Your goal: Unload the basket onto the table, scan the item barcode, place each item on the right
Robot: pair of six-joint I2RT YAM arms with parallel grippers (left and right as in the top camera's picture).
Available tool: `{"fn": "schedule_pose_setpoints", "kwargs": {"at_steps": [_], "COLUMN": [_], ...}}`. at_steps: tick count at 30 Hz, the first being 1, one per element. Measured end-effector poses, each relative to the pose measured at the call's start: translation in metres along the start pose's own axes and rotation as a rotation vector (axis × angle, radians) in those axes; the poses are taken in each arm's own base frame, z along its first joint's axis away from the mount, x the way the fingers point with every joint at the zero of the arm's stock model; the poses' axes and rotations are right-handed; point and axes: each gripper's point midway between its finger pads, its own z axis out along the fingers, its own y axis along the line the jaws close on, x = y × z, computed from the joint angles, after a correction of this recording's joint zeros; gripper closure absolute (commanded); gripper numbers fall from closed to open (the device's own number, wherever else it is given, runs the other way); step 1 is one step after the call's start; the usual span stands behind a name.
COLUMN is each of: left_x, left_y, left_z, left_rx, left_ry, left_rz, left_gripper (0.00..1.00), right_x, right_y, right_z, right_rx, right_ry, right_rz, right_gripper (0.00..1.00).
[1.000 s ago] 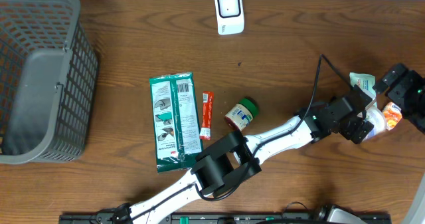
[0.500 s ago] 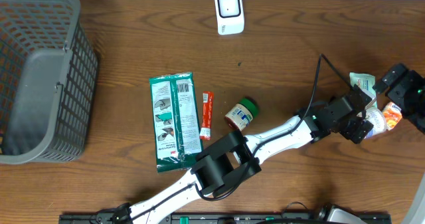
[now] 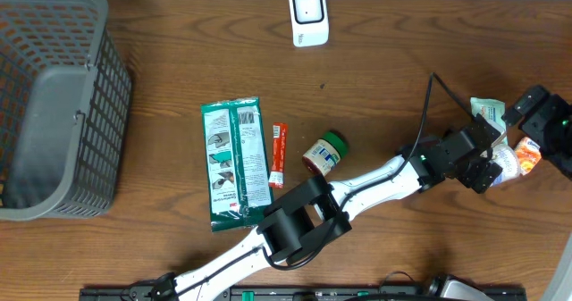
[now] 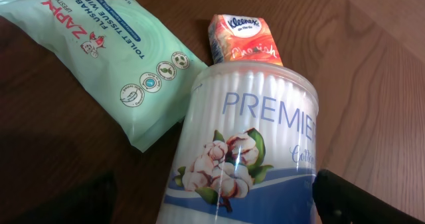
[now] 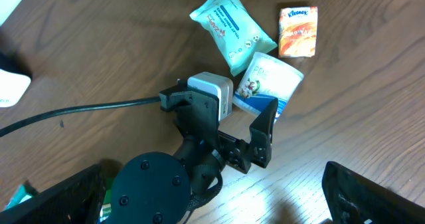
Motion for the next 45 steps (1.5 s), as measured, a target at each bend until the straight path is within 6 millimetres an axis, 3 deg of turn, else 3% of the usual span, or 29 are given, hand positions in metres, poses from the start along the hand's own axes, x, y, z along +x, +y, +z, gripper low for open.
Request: {"fn": "schedule_pose_setpoints", "kwargs": {"at_steps": [9, 20, 26, 28, 31, 33, 35, 38, 39, 42, 45], "left_x": [-0.001, -0.034, -0.034, -0.029, -0.017, -0.019, -0.034, -0.069, -0.082, -0.104, -0.109], "left_y": [-0.001, -0.01, 0.012, 0.026, 0.064, 0.086, 0.116, 0.159, 0.177, 0.211, 0.241], "left_z": [-0.001, -0.023, -0.026, -0.028, -0.041, -0.055, -0.081, -0.137, -0.164, -0.223, -0.271], "left_rx": [0.0, 0.012, -0.023, -0.052, -0.155, -0.208, -0.27, -0.354, -0.39, -0.463, -0.531], "left_ry": [0.0, -0.055, -0.035, -0.006, 0.076, 0.1, 0.102, 0.067, 0.05, 0.011, 0.005], "left_rz": [0.0, 0.008, -0.01, -0.026, -0.067, -0.093, -0.13, -0.196, -0.23, -0.302, -0.368], "left_gripper": [0.07, 0.07, 0.06, 0.06, 0.06, 0.06, 0.06, 0.06, 0.06, 0.06, 0.06], "right_x": [0.0, 0.0, 0.001, 0.004, 0.008, 0.011, 0.015, 0.032, 0.045, 0.072, 0.094], "right_y": [0.0, 0.0, -0.01, -0.023, -0.059, -0.092, -0.125, -0.173, -0.191, -0.216, -0.233], "right_z": [0.0, 0.0, 0.0, -0.001, -0.006, -0.012, -0.02, -0.026, -0.021, 0.002, 0.041], "right_rx": [0.0, 0.0, 0.048, 0.098, 0.199, 0.287, 0.37, 0.492, 0.54, 0.606, 0.608], "right_ry": [0.0, 0.0, 0.001, 0.013, 0.026, 0.027, 0.014, 0.011, 0.025, 0.075, 0.105], "right_rz": [0.0, 0.0, 0.015, 0.064, 0.215, 0.361, 0.518, 0.77, 0.883, 1.05, 1.156], "right_gripper": [0.01, 0.01, 0.01, 0.01, 0.01, 0.01, 0.01, 0.01, 0.01, 0.01, 0.01]}}
